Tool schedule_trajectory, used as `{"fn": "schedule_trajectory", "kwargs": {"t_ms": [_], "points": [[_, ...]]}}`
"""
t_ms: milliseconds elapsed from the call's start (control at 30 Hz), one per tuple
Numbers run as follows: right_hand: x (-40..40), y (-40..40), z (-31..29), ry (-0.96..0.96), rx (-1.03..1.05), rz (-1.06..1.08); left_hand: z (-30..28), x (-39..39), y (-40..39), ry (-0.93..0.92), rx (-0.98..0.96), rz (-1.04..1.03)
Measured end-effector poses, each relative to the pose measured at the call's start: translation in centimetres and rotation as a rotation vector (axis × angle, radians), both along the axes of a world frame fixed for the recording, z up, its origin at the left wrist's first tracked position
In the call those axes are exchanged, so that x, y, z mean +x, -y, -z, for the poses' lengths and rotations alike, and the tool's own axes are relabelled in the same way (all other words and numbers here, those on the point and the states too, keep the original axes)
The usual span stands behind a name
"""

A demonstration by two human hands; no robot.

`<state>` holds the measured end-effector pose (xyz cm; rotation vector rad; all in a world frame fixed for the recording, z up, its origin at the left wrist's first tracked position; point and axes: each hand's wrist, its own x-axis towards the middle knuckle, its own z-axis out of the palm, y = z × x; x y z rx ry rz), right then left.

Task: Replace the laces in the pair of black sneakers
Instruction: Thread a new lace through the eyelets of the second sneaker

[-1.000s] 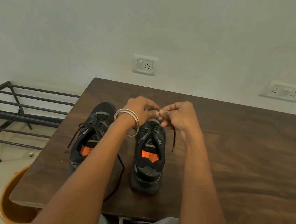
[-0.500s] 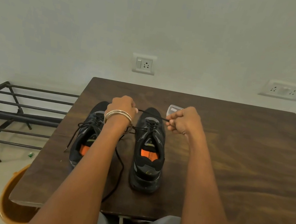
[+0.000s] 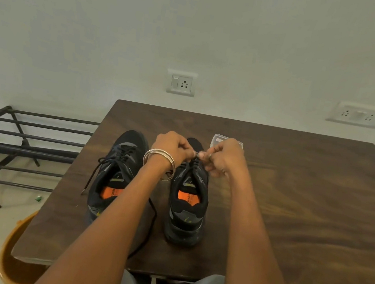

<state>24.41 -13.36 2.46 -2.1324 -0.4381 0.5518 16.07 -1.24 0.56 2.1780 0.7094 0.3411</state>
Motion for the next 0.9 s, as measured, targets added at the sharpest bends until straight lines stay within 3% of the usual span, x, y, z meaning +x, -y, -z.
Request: {"fn": "schedule_trajectory", "kwargs": {"t_ms": [100, 167, 367, 567, 900], "points": [[-0.9, 0.2, 0.5, 0.048, -0.246, -0.199, 0.6, 0.0, 0.4, -0.092, -0.024, -0.048], [-1.5, 0.2, 0.9, 0.054, -0.302, -0.241, 1.0, 0.0, 0.8, -0.136, -0.033, -0.049], [-1.0, 0.2, 1.6, 0.089, -0.258, -0.185, 1.5, 0.2, 1.5, -0.186, -0.004, -0.065], [-0.4, 1.1, 2.0, -0.031, -0.145, -0.139, 1.7, 0.6, 2.1, -0.213, 0.02, -0.109], [0.1, 1.4, 2.6, -0.13, -0.077, -0.138, 2.8, 1.1, 3.9, -0.155, -0.254, -0.381]]}}
